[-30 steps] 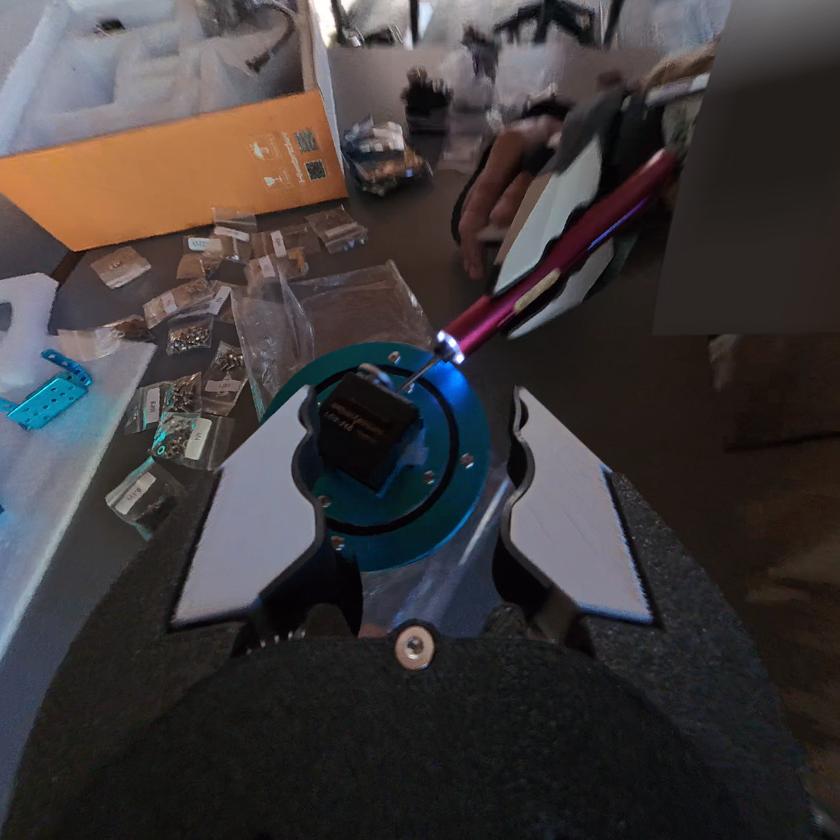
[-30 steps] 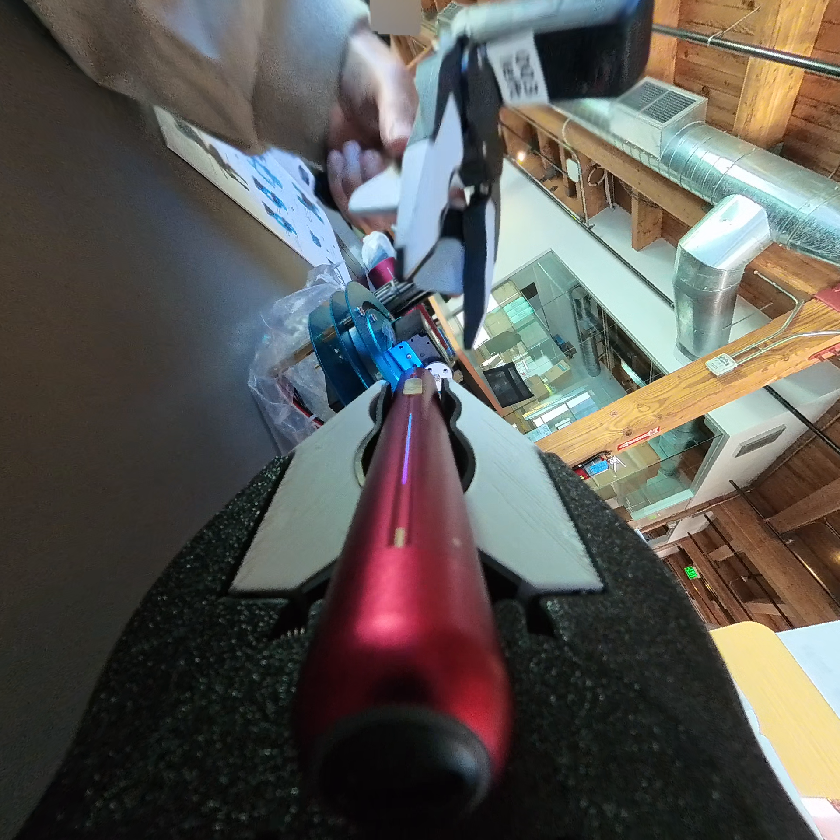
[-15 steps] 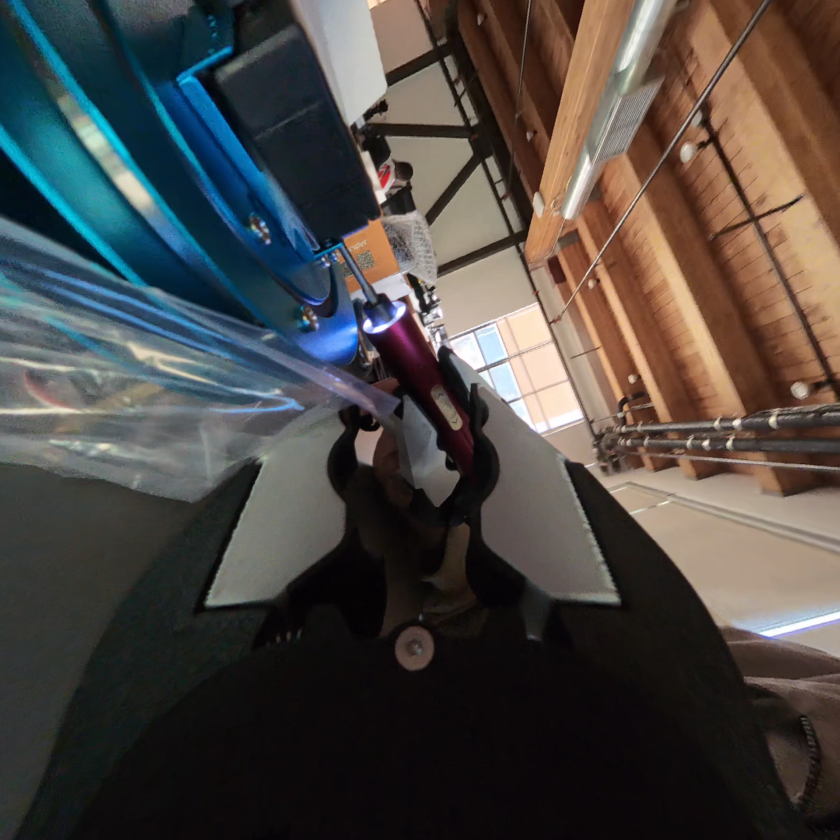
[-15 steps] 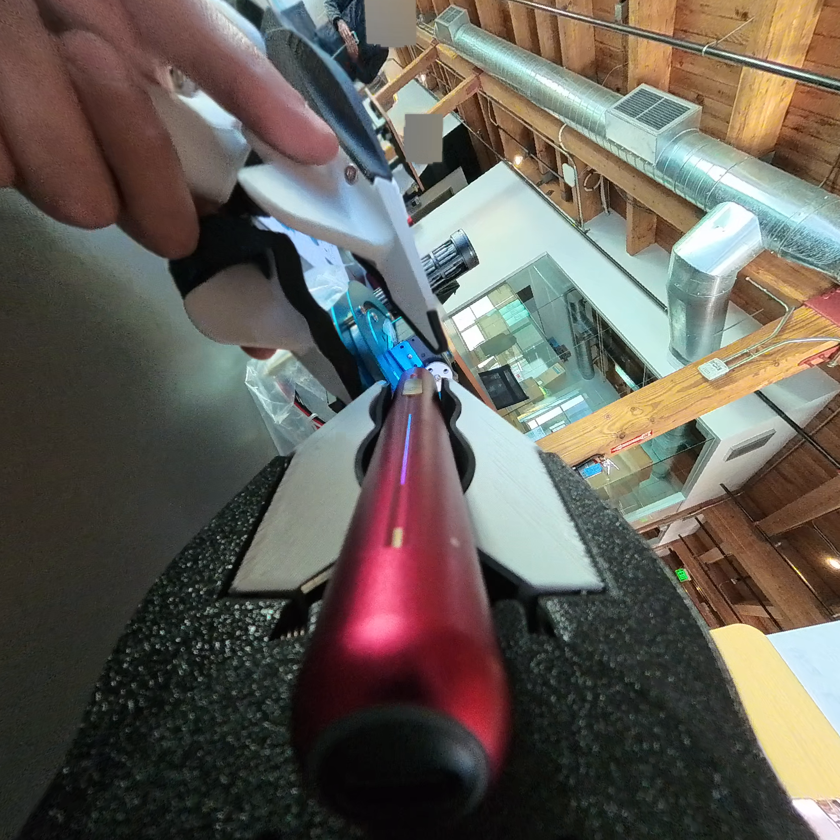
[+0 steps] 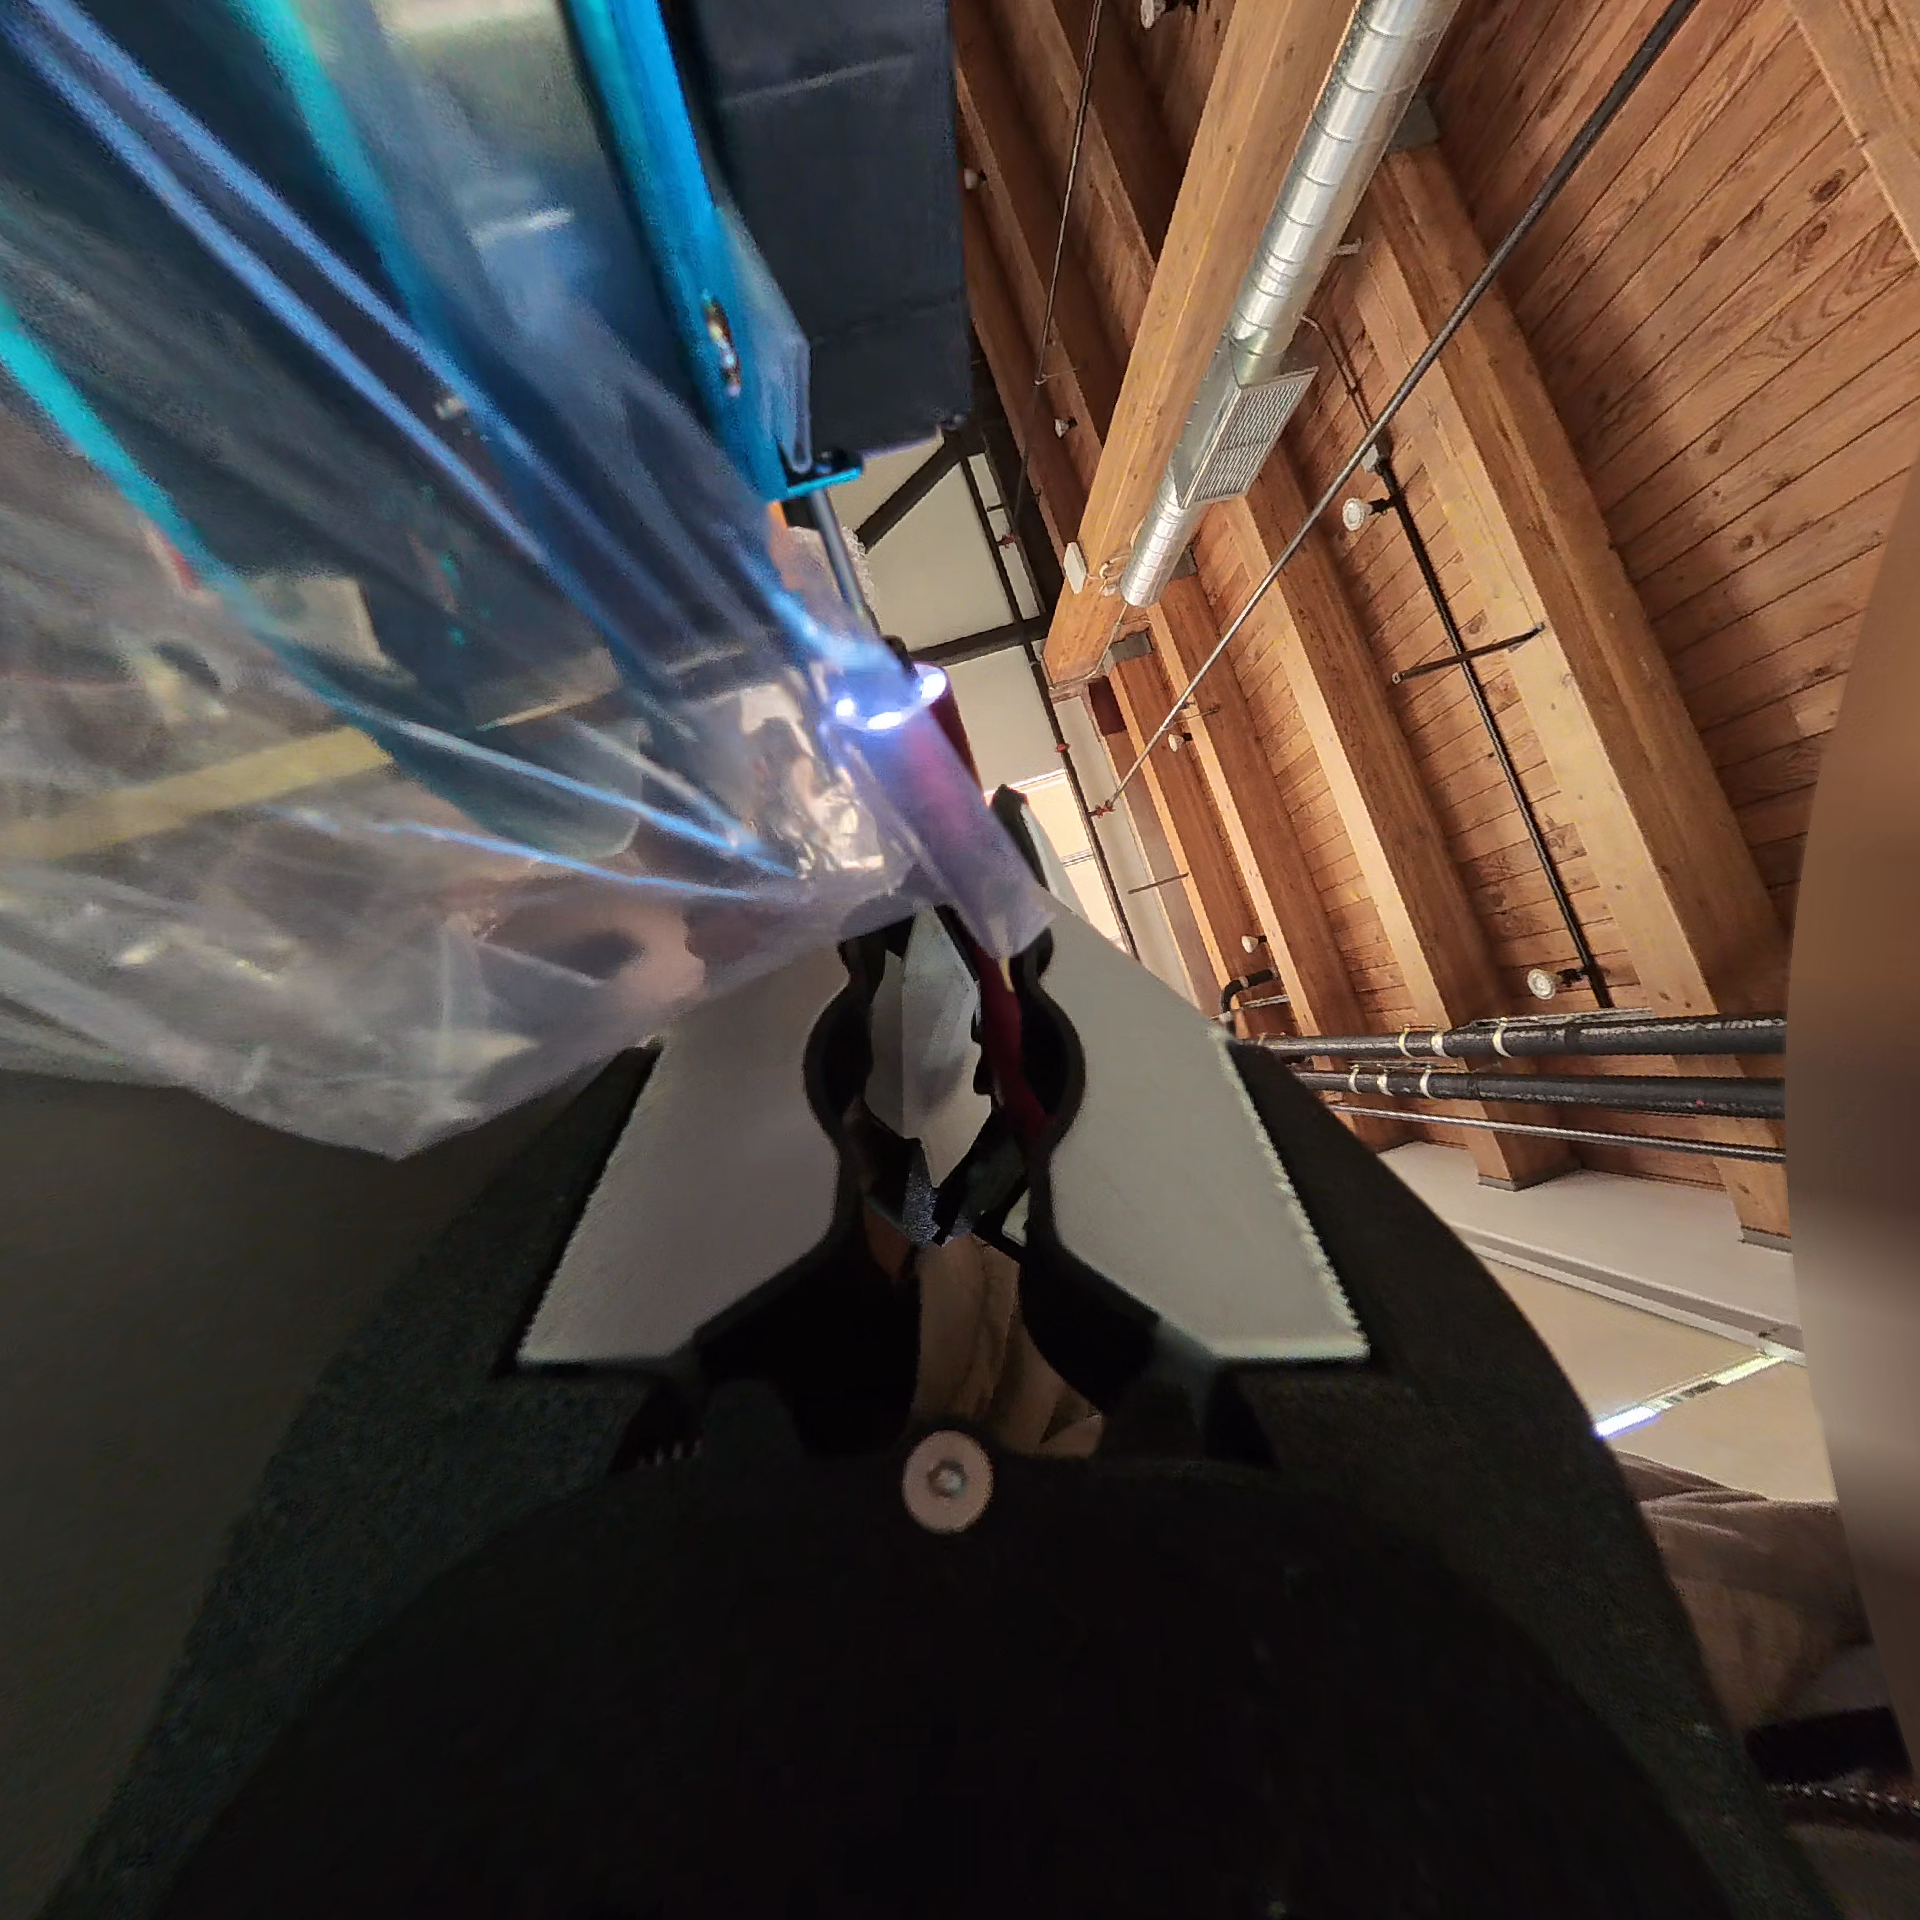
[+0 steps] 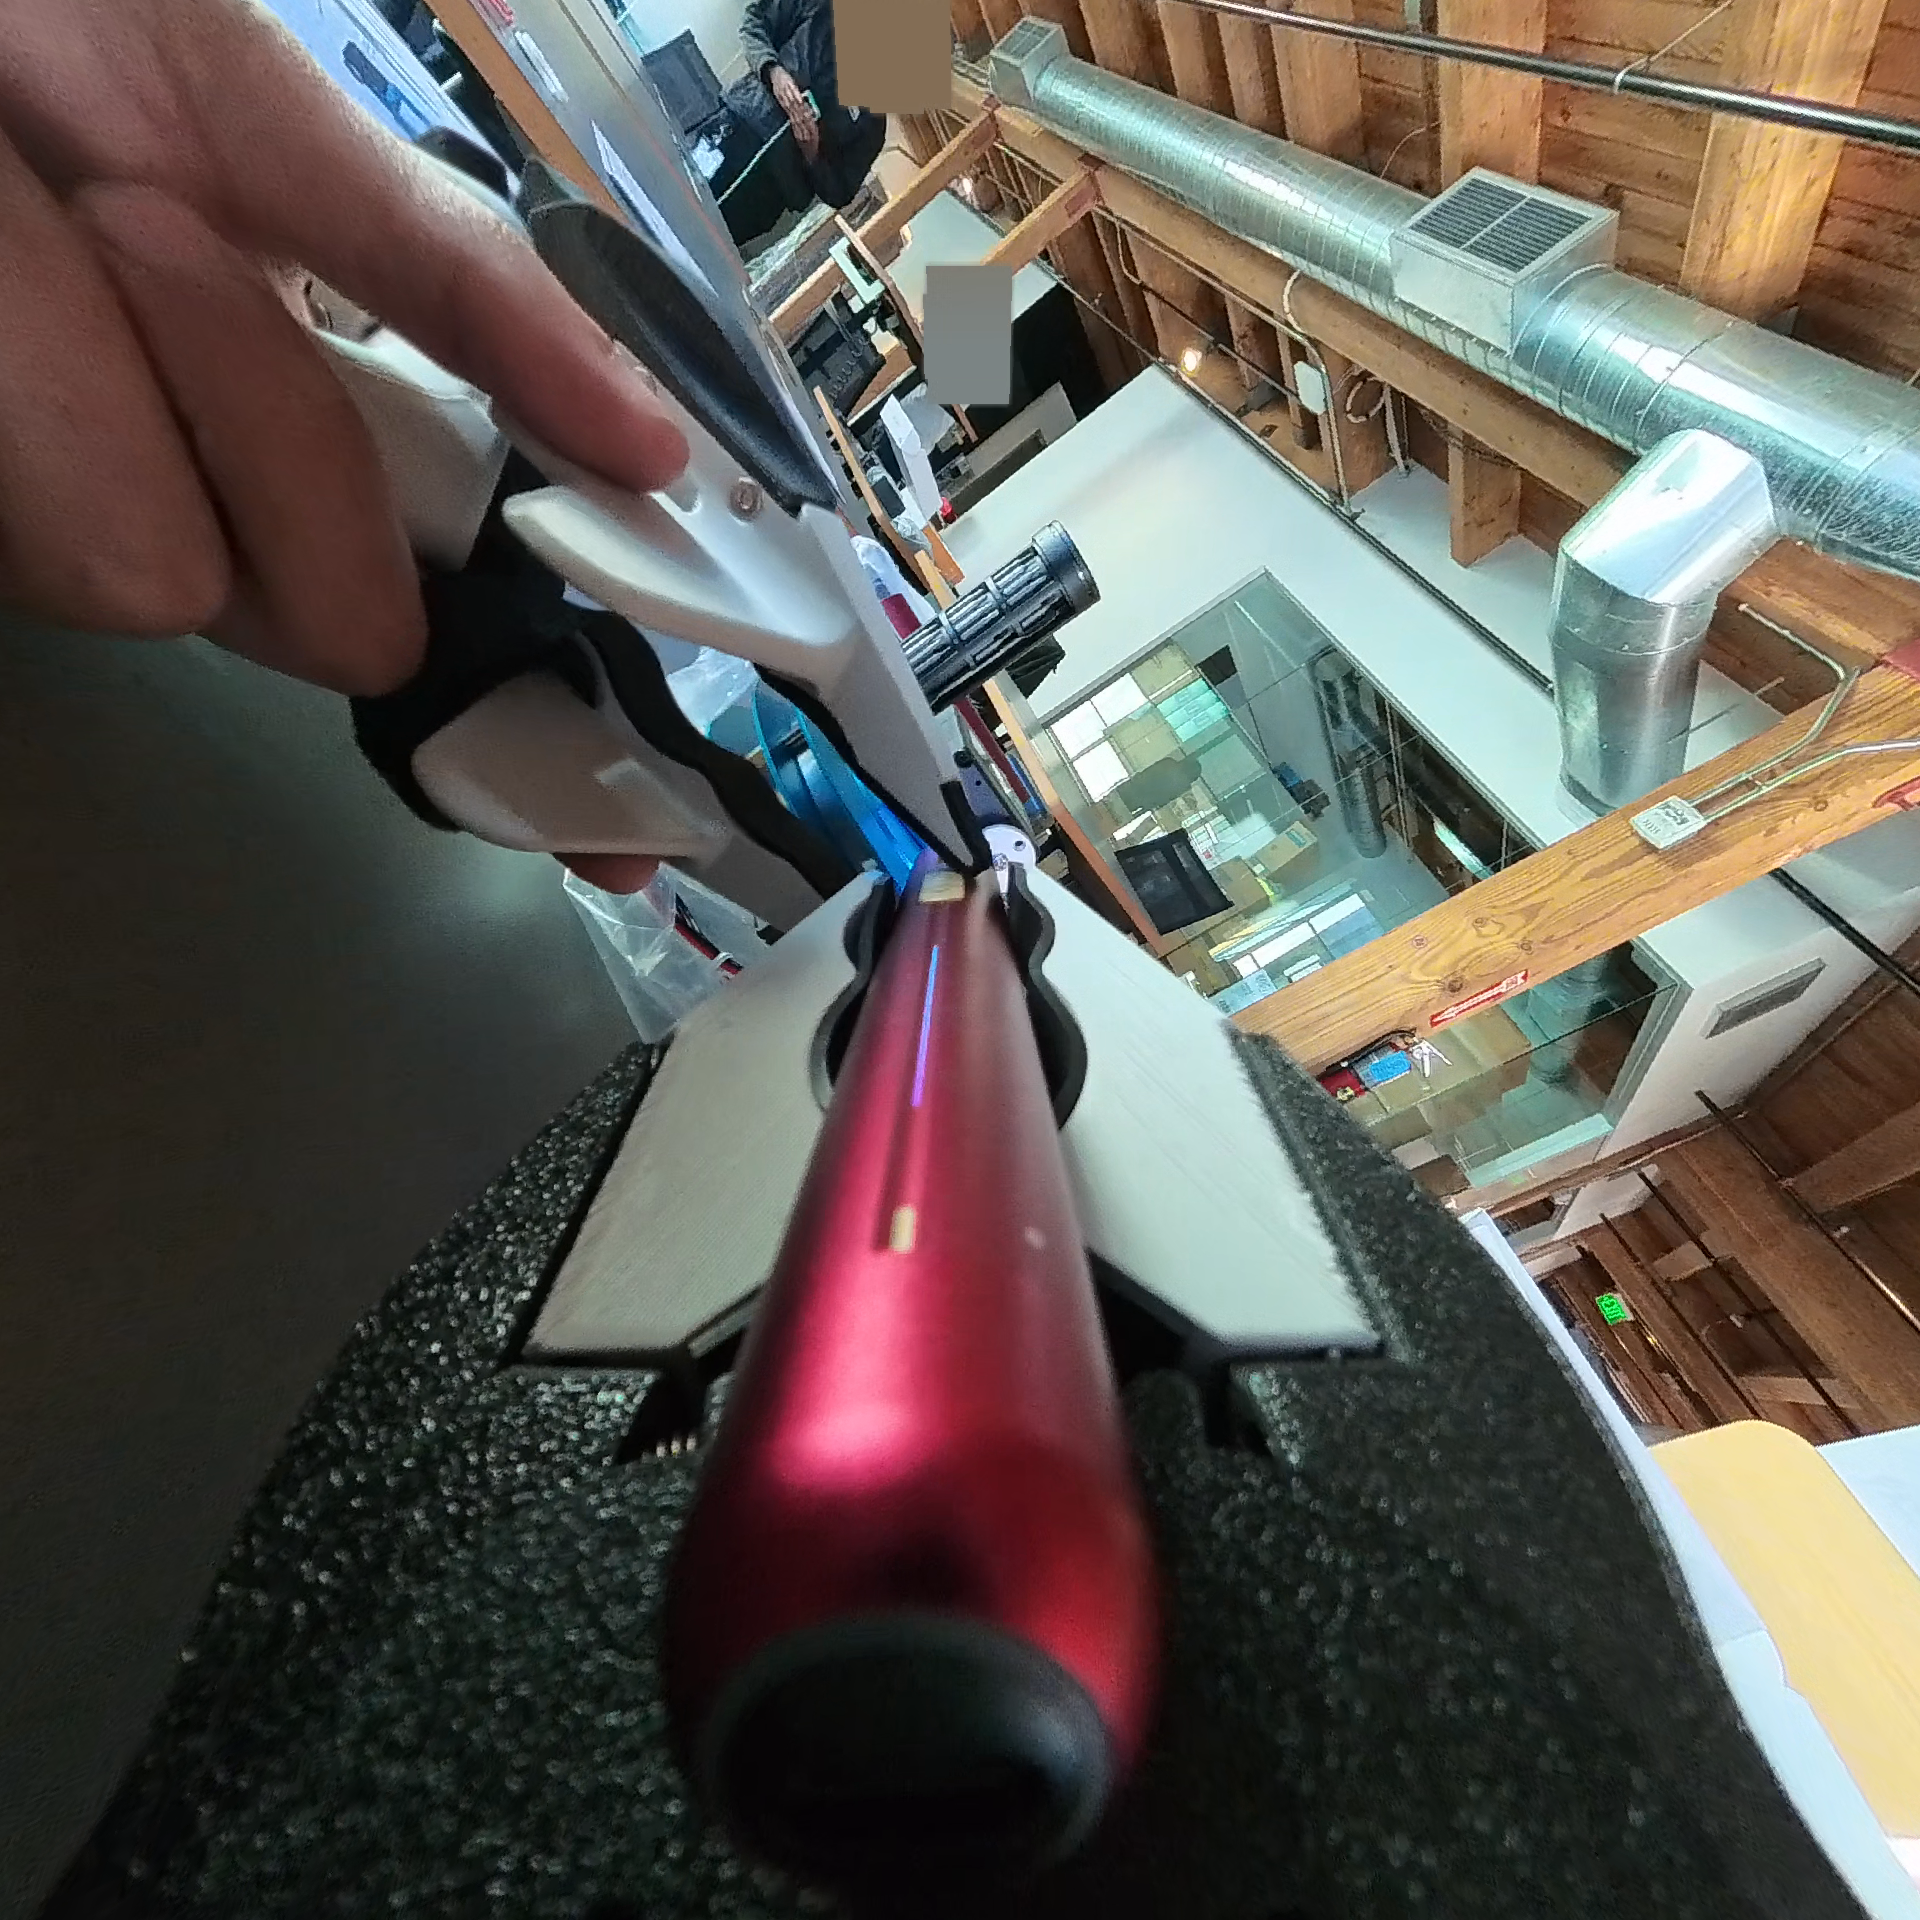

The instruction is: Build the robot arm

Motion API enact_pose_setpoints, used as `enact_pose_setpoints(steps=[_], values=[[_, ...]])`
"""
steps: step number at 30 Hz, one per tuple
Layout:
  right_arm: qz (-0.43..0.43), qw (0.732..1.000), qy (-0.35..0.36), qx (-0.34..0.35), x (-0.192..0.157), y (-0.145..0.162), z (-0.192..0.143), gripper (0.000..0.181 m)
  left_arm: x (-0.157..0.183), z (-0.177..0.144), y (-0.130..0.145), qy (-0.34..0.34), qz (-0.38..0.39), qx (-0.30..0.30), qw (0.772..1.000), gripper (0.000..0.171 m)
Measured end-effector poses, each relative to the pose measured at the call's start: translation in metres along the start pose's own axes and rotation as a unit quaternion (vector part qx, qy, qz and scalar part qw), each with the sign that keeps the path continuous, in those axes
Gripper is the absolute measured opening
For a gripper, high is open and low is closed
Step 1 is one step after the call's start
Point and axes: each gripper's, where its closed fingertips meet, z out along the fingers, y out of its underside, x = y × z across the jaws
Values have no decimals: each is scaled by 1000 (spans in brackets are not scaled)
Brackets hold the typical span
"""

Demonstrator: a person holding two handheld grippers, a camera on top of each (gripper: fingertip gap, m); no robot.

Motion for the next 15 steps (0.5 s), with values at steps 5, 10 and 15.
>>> enact_pose_setpoints(steps=[5,10,15], values=[[6,1000,-2,1,0,0,0,19,0,-2,-1,17,-36,10,999,19],[18,1000,-5,4,1,-1,0,19,1,-2,-1,26,-43,17,999,17],[29,1000,-6,5,1,-1,0,19,2,-2,-1,31,-44,22,998,16]])
